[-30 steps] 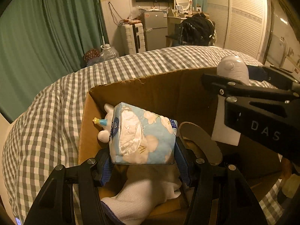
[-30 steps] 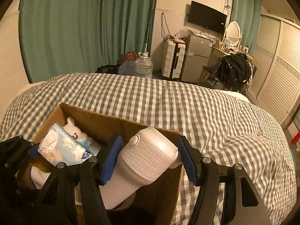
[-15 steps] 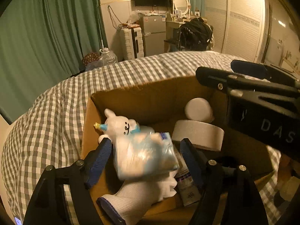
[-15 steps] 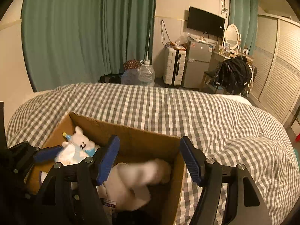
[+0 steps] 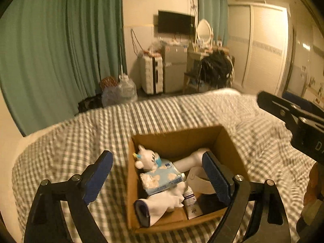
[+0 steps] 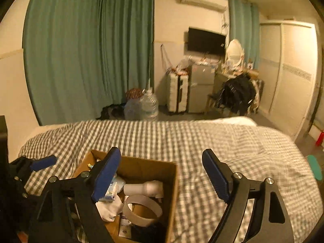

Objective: Organize objects

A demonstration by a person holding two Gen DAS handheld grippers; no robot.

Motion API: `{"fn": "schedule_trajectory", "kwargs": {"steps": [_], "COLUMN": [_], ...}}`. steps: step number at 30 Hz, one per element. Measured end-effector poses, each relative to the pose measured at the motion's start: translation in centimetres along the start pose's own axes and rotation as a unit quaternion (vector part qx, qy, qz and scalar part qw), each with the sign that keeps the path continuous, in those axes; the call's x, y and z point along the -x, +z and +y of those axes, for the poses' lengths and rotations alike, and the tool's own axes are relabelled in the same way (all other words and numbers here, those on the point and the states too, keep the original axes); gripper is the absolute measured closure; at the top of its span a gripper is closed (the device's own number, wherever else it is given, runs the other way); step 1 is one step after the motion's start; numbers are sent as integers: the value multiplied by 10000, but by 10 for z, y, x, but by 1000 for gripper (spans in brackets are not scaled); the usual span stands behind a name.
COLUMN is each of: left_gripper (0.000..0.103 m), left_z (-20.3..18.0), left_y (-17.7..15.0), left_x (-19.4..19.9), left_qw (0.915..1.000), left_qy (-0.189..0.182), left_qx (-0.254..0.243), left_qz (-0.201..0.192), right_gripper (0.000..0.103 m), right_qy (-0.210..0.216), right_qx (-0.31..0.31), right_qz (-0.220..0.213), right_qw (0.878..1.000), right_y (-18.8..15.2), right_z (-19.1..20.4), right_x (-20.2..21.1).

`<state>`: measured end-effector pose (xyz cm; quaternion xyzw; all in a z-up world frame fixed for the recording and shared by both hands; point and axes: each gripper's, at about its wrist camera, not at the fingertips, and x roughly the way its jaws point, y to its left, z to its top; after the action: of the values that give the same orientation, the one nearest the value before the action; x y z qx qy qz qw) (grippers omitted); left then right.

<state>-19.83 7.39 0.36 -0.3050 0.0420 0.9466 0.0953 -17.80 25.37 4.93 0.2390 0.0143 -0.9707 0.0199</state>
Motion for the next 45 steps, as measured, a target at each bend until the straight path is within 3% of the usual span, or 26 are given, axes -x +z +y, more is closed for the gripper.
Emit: {"fn": "schedule_trajectory", "kwargs": {"steps": [2, 5, 7, 11, 16, 19, 22, 26, 32, 35, 39, 45], "left_gripper": [10, 9, 3, 2, 0, 0, 0, 0, 0, 0, 0, 0], "left_z": [6, 18, 24, 32, 31, 23, 17, 16, 10, 5, 7, 14], "left_y": [8, 25, 37, 48, 43, 29, 10, -21, -58, -78, -103, -108], "left_x": [25, 72, 104, 157, 209, 224, 225, 213, 181, 150, 119, 105], "left_qw": [9995, 9976, 9952, 9896, 9825, 9787, 9788, 9811, 9759, 9813, 9851, 9860], "left_qy": [200, 214, 311, 373, 395, 439, 550, 447, 989, 942, 1002, 1148], "left_qx": [104, 268, 336, 363, 259, 63, 64, 304, 397, 254, 232, 309], "left_qz": [-227, -597, -868, -1338, -1803, -2002, -1973, -1858, -1902, -1658, -1382, -1165], "right_gripper": [16, 14, 11, 6, 2, 1, 1, 1, 1, 1, 1, 0], "right_qy": [-41, -88, -117, -110, -193, -276, -417, -440, -568, -606, -457, -689], "right_qx": [-36, -46, -11, 21, 102, 250, 153, -291, 83, 162, -49, -364], "right_qz": [-128, -423, -695, -1278, -1734, -1777, -1708, -1252, -1056, -1086, -774, -770], "right_qw": [9999, 9991, 9975, 9917, 9846, 9834, 9843, 9907, 9927, 9921, 9959, 9940], "right_y": [9, 24, 35, 54, 64, 55, 37, 8, -40, -68, -95, -108], "right_z": [-1, 1, 5, 10, 15, 20, 16, 8, 22, 28, 23, 11], "right_x": [22, 62, 92, 153, 212, 231, 239, 228, 198, 178, 143, 127]}}
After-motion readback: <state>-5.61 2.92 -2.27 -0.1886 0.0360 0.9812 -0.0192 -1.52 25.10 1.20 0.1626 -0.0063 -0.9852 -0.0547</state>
